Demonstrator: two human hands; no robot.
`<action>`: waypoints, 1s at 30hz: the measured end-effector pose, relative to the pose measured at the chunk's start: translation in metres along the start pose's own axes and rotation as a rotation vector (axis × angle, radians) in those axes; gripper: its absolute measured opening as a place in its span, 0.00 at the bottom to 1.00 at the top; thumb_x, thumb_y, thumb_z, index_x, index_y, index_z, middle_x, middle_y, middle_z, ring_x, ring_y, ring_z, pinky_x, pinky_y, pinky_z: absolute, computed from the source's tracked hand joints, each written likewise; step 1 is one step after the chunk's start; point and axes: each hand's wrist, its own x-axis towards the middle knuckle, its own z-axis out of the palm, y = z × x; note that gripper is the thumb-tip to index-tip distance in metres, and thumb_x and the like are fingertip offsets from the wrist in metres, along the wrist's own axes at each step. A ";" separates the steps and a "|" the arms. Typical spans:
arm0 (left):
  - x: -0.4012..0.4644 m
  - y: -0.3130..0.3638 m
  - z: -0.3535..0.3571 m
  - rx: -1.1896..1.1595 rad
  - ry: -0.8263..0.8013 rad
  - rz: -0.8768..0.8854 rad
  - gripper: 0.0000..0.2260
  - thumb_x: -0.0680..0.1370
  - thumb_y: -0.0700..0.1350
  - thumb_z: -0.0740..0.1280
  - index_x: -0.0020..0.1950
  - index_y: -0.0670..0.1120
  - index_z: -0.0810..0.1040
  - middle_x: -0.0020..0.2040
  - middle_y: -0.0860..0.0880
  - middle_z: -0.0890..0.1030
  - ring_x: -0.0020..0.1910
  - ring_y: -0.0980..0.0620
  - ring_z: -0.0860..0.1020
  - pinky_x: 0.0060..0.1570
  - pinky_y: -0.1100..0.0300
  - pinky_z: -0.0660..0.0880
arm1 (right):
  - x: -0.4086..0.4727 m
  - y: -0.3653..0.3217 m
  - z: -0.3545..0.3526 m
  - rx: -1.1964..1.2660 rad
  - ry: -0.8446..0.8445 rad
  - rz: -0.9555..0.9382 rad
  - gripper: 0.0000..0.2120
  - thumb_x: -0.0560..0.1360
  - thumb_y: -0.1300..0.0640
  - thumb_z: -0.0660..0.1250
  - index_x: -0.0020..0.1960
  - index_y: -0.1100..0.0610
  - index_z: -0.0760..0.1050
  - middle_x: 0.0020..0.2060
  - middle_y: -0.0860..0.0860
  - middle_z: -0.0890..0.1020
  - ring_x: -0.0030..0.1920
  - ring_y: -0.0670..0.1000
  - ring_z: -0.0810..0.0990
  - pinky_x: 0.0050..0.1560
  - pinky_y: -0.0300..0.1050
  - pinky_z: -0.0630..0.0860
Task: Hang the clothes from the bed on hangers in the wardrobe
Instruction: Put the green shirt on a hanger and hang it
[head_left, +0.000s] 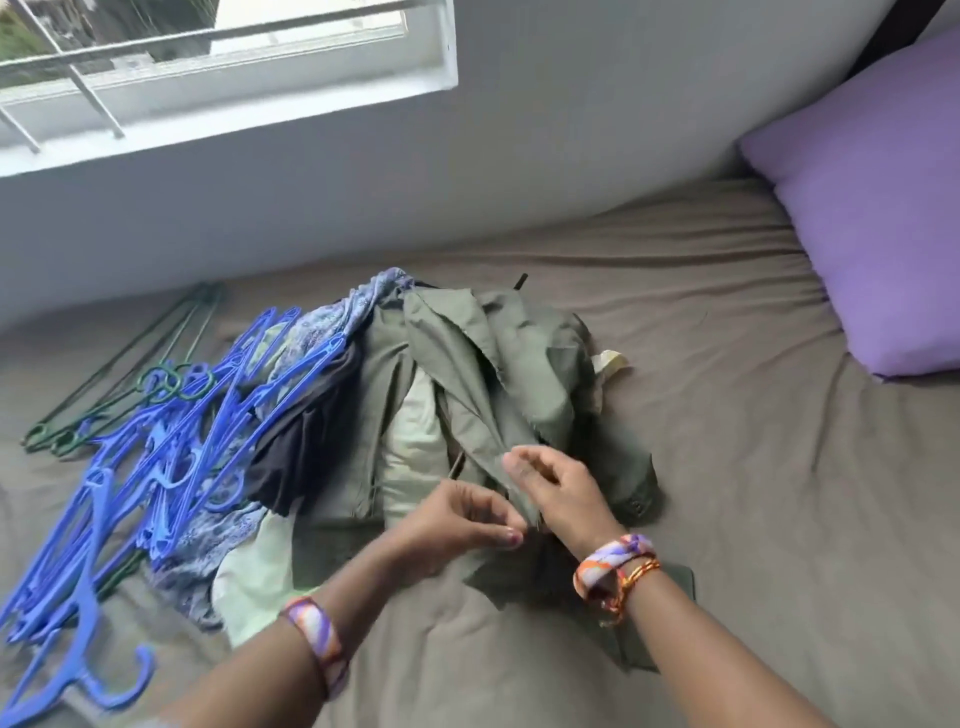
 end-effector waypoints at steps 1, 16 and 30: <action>-0.003 -0.010 0.008 0.015 -0.006 -0.007 0.11 0.71 0.29 0.69 0.36 0.45 0.83 0.34 0.50 0.82 0.34 0.59 0.79 0.39 0.69 0.73 | -0.004 0.006 0.001 -0.108 -0.065 0.037 0.16 0.71 0.48 0.71 0.57 0.53 0.78 0.49 0.50 0.82 0.49 0.47 0.79 0.53 0.41 0.76; -0.073 -0.009 -0.043 0.149 -0.107 -0.125 0.08 0.68 0.32 0.69 0.34 0.43 0.84 0.42 0.44 0.84 0.40 0.52 0.82 0.44 0.62 0.77 | -0.058 -0.012 0.030 0.167 -0.088 0.209 0.25 0.64 0.74 0.71 0.61 0.63 0.76 0.43 0.53 0.82 0.44 0.48 0.79 0.54 0.42 0.76; -0.151 0.209 0.001 0.840 0.618 1.008 0.25 0.62 0.52 0.77 0.56 0.50 0.78 0.55 0.45 0.71 0.56 0.46 0.70 0.57 0.56 0.69 | -0.236 -0.279 -0.047 -0.125 0.177 -0.440 0.18 0.66 0.79 0.61 0.41 0.58 0.81 0.28 0.47 0.82 0.29 0.44 0.79 0.36 0.36 0.78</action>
